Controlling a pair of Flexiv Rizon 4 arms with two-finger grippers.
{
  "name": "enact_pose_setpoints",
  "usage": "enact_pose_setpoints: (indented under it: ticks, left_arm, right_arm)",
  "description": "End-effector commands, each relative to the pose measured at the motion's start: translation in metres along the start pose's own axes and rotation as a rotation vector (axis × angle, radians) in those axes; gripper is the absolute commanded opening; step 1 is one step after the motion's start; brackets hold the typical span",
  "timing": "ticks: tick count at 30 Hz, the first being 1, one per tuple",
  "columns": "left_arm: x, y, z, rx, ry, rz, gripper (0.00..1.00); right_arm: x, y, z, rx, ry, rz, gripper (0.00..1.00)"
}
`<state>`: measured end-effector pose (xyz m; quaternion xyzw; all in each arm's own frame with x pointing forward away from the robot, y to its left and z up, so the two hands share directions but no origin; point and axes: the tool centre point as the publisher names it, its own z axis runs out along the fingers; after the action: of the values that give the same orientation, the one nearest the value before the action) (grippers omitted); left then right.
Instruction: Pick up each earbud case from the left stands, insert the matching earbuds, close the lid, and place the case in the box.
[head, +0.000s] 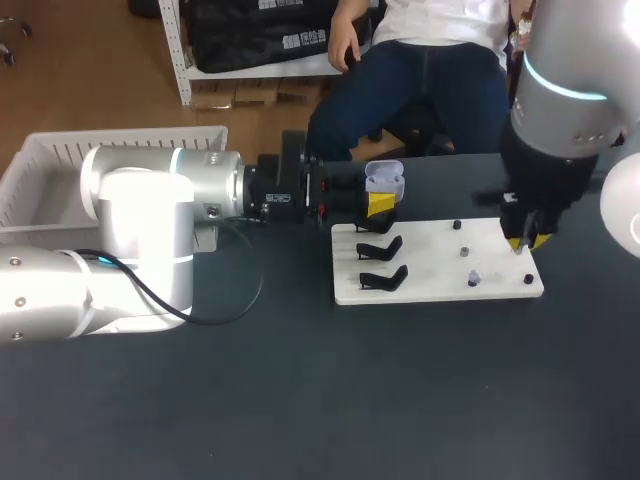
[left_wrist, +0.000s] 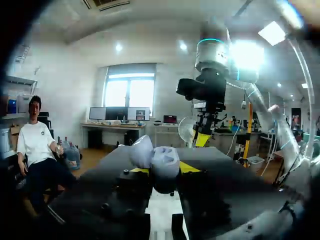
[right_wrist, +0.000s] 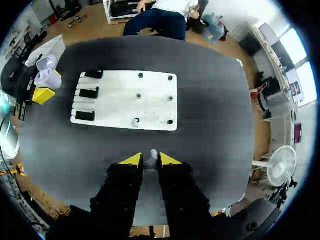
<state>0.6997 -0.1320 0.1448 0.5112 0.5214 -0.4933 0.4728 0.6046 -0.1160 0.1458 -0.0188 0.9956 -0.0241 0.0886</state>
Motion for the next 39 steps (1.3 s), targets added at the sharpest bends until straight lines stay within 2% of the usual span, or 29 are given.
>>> enact_pose_setpoints:
  ticks: [1,3,5,6,18,19,23,25,29,39]
  left_arm:
    - [0.001,-0.001,0.0,-0.004,-0.006,0.004,0.0]
    - [0.001,-0.001,0.0,-0.004,-0.006,0.004,0.0]
    - [0.001,-0.001,0.0,-0.004,-0.006,0.004,0.0]
    - [0.001,-0.001,0.0,-0.004,-0.006,0.004,0.0]
    - [0.001,-0.001,0.0,-0.004,-0.006,0.004,0.0]
    - [0.001,-0.001,0.0,-0.004,-0.006,0.004,0.0]
    - [0.001,-0.001,0.0,-0.004,-0.006,0.004,0.0]
    - [0.001,-0.001,0.0,-0.004,-0.006,0.004,0.0]
    - [0.001,-0.001,0.0,-0.004,-0.006,0.004,0.0]
    - [0.001,-0.001,0.0,-0.004,-0.006,0.004,0.0]
  right_arm:
    - [0.008,0.018,-0.011,0.11,-0.008,0.823,0.0]
    - [0.005,0.025,-0.012,0.105,-0.014,0.895,0.0]
    - [-0.001,0.033,-0.012,0.028,-0.028,0.88,0.0]
    - [-0.003,0.037,-0.011,0.051,-0.022,0.895,0.0]
    - [-0.003,0.037,-0.011,0.051,-0.022,0.895,0.0]
    - [-0.005,0.041,-0.014,0.06,-0.054,0.898,0.0]
    - [-0.02,0.052,-0.028,0.021,-0.056,0.89,0.0]
    - [-0.026,0.057,-0.035,0.031,-0.075,0.88,0.0]
    - [-0.043,0.072,-0.052,0.008,-0.074,0.826,0.0]
    - [-0.074,0.1,-0.066,-0.014,-0.059,0.703,0.0]
